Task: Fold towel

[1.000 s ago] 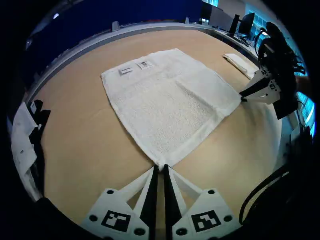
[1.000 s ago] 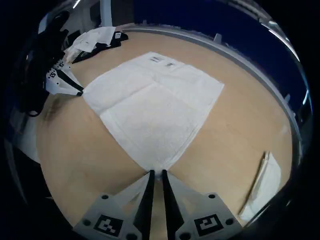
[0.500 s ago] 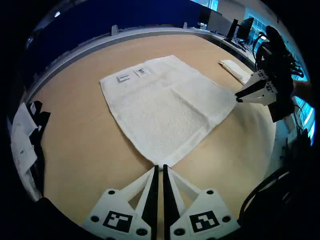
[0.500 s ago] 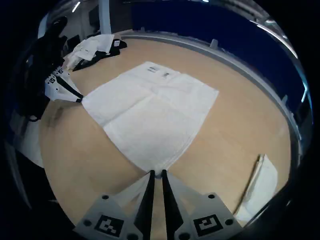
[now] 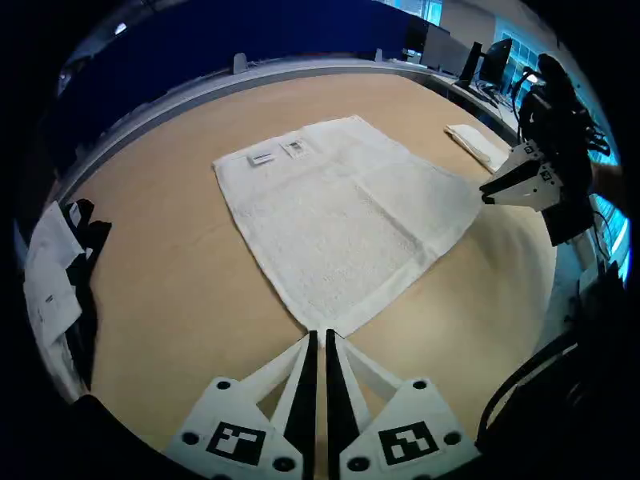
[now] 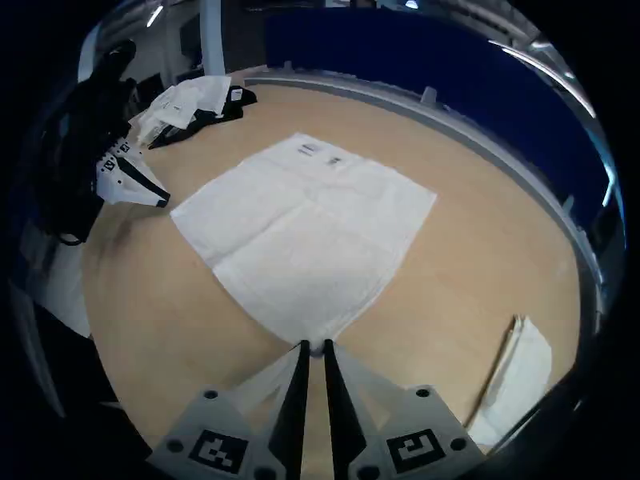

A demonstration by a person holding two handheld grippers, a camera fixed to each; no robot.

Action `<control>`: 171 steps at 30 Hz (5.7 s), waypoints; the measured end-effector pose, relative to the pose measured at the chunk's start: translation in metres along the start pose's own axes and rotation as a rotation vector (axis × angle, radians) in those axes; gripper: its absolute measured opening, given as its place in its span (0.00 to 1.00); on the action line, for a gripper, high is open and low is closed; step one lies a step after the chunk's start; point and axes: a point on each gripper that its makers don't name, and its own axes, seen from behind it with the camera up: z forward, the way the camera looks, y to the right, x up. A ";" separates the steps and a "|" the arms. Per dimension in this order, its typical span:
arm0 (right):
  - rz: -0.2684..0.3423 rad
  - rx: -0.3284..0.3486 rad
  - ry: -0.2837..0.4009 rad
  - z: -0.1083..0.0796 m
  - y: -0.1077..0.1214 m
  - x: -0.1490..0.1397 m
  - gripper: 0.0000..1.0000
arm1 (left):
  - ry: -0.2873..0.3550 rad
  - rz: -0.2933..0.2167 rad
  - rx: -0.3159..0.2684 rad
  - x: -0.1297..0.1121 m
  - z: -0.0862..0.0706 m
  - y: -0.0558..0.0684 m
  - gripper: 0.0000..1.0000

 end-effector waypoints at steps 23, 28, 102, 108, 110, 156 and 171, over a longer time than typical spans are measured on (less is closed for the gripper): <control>-0.015 0.012 -0.003 0.000 -0.003 0.002 0.13 | -0.036 0.020 -0.024 -0.012 0.016 0.000 0.43; -0.015 0.012 0.000 0.000 -0.003 0.003 0.13 | -0.037 0.014 -0.018 -0.014 0.017 -0.003 0.32; -0.004 0.009 0.103 -0.067 0.010 0.063 0.12 | 0.103 -0.158 -0.050 0.070 -0.078 -0.002 0.08; -0.005 -0.004 0.090 -0.047 0.035 0.076 0.12 | 0.107 -0.173 -0.047 0.090 -0.057 -0.017 0.08; -0.002 -0.009 0.085 -0.039 0.043 0.080 0.12 | 0.106 -0.173 -0.043 0.095 -0.049 -0.022 0.08; 0.187 -0.106 0.036 0.050 0.091 0.088 0.75 | 0.083 -0.227 0.053 0.111 0.034 -0.082 0.82; 0.158 -0.071 0.030 0.036 0.070 0.069 0.89 | 0.105 -0.241 0.109 0.098 0.000 -0.088 0.95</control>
